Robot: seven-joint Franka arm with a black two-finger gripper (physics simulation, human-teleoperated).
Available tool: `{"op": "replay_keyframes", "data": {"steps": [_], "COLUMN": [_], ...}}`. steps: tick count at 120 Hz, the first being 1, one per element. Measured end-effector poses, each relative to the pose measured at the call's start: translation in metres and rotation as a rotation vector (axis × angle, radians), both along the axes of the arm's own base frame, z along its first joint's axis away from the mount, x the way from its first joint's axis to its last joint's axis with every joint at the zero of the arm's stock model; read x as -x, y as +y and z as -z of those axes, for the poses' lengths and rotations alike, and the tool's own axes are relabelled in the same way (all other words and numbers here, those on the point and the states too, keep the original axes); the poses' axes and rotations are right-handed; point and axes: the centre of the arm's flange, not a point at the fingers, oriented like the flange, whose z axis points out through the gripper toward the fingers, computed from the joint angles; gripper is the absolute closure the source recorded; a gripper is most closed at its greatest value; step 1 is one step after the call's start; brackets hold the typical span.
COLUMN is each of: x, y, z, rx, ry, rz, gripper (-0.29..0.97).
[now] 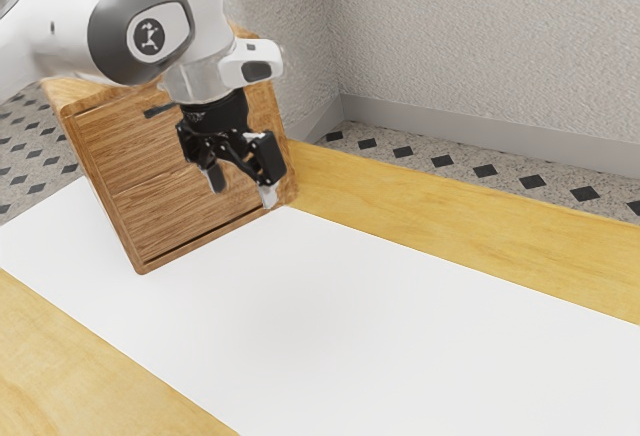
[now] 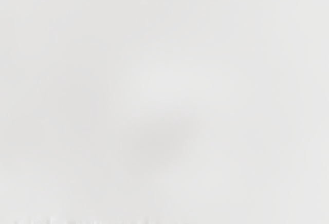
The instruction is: Pull the drawer handle with one arm to open the drawer
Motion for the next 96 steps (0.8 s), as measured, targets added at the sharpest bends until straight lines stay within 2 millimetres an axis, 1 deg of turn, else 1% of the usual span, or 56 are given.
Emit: {"op": "replay_keyframes", "data": {"steps": [9, 15, 21, 27, 30, 32, 38, 41, 45, 49, 55, 67, 73, 90, 96], "x": [0.008, 0.014, 0.017, 0.018, 0.019, 0.021, 0.042, 0.050, 0.055, 0.056, 0.052, 0.033, 0.025, 0.007, -0.004], "y": [0.055, 0.082, 0.095, 0.095, 0.091, 0.088, 0.069, 0.061, 0.051, 0.040, 0.023, -0.019, -0.037, -0.071, -0.081], "z": [0.000, 0.000, 0.000, 0.000, -0.004, -0.010, -0.058, -0.073, -0.085, -0.090, -0.092, -0.089, -0.085, -0.075, -0.063], "rx": [0.001, 0.003, 0.004, 0.005, 0.005, 0.003, 0.002, 0.003, -0.009, -0.023, -0.067, -0.192, -0.236, -0.298, -0.309], "ry": [0.009, 0.014, 0.019, 0.022, 0.016, 0.005, -0.084, -0.113, -0.138, -0.152, -0.165, -0.204, -0.220, -0.247, -0.237], "rz": [-0.091, -0.134, -0.154, -0.150, -0.141, -0.133, -0.096, -0.079, -0.057, -0.034, 0.011, 0.138, 0.195, 0.311, 0.348], "gripper": [0.00, 0.00, 0.00, 0.00, 0.00, 0.00, 0.00, 0.00, 0.00, 0.00, 0.00, 0.00, 0.00, 0.00, 0.00]}}
